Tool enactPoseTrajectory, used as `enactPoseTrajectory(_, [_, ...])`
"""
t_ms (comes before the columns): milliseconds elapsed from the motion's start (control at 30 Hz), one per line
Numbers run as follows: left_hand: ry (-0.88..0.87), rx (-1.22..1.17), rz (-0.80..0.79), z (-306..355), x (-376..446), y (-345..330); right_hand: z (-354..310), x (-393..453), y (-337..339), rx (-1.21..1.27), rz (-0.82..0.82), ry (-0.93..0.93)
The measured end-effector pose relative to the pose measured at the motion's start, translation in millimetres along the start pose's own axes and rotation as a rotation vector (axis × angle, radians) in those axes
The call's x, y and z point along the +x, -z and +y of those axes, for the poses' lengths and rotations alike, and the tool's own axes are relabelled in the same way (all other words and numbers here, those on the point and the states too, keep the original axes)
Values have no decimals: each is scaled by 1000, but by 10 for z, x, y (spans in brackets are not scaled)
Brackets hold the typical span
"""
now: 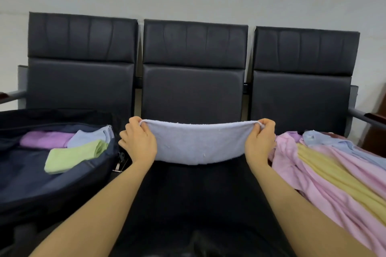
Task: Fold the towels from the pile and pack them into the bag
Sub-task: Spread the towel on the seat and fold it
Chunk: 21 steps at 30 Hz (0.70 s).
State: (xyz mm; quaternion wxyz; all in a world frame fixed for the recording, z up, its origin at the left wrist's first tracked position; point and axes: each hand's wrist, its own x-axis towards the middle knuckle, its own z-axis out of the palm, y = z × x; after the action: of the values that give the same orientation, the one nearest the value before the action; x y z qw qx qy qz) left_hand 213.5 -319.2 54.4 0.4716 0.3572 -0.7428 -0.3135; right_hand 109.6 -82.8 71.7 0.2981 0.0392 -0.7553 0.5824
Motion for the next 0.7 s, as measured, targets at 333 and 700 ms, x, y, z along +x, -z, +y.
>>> enactPoseTrajectory(333, [-193,428,-172,-569,-301,-74,537,-378,-2,-305,-89,-160])
enactPoseTrajectory(700, [-228,606,-430,-955,-128,-609,1204,-240,-294,-222,-281,-288])
